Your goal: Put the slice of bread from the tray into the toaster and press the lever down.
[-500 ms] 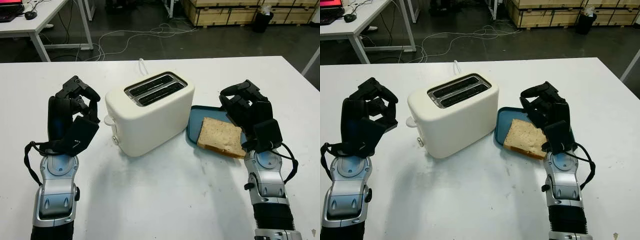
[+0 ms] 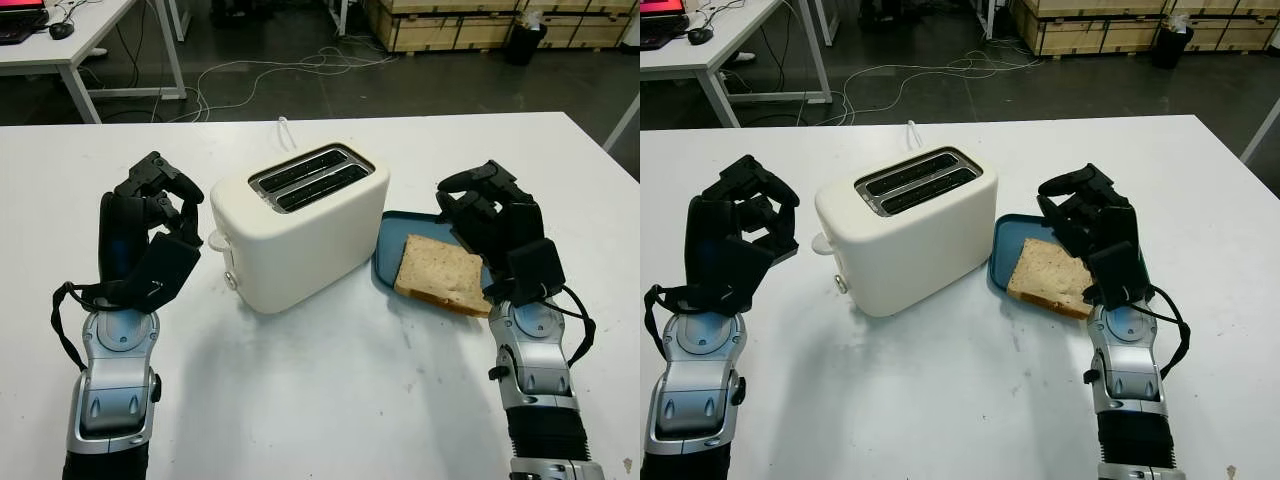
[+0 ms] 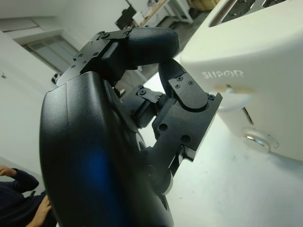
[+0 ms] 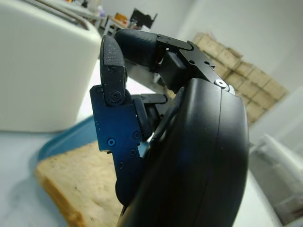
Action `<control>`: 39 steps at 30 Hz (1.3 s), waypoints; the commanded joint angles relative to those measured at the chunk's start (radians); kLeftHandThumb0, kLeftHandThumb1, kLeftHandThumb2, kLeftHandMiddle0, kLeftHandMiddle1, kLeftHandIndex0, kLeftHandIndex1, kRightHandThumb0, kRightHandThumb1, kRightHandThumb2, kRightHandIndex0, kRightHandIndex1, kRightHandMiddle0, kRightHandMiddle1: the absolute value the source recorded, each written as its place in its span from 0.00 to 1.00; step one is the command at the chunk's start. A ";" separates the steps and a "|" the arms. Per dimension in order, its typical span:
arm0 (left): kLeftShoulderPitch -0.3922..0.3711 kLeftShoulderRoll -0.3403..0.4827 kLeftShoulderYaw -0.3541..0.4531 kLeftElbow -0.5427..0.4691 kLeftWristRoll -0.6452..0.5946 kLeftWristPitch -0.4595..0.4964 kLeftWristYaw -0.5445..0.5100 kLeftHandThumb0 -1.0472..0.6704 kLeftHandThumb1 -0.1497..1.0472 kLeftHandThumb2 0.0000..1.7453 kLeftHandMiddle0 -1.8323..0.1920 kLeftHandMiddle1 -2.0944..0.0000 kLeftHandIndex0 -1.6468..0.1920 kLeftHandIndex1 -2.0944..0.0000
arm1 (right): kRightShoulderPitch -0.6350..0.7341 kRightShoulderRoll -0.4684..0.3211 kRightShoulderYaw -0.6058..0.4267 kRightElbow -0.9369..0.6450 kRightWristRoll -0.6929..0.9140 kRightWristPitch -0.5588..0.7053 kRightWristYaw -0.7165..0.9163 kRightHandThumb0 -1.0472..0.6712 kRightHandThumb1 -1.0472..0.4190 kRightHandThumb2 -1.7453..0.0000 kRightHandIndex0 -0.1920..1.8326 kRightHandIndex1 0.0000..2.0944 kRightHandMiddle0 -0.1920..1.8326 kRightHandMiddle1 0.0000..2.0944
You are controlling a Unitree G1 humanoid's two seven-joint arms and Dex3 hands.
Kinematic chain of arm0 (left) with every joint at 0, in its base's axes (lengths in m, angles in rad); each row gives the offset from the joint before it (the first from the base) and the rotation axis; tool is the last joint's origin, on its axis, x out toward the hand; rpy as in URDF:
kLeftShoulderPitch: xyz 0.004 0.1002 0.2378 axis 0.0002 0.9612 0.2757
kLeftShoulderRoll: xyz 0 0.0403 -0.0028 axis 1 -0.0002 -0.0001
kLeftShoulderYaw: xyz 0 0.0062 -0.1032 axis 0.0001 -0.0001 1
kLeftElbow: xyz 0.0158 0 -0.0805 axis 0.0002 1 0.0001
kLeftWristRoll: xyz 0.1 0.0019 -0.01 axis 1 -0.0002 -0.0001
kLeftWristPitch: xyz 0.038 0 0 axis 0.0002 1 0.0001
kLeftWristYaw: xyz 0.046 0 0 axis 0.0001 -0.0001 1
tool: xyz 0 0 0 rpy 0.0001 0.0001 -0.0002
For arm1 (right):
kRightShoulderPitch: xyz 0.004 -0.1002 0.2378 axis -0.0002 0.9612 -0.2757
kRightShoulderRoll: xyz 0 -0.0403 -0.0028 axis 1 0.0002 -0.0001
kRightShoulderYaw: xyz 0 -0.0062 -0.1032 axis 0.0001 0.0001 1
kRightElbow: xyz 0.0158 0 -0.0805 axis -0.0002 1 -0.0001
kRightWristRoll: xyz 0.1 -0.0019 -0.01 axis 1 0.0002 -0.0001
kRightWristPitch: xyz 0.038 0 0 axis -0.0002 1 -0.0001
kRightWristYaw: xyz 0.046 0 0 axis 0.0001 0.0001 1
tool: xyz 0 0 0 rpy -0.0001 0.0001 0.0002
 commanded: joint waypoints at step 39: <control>-0.004 0.007 0.003 0.006 -0.009 -0.025 0.001 0.51 0.60 0.69 0.43 0.17 0.55 0.17 | 0.153 -0.326 0.315 0.145 -0.948 0.091 -0.462 0.28 0.11 0.99 0.38 0.00 0.36 0.00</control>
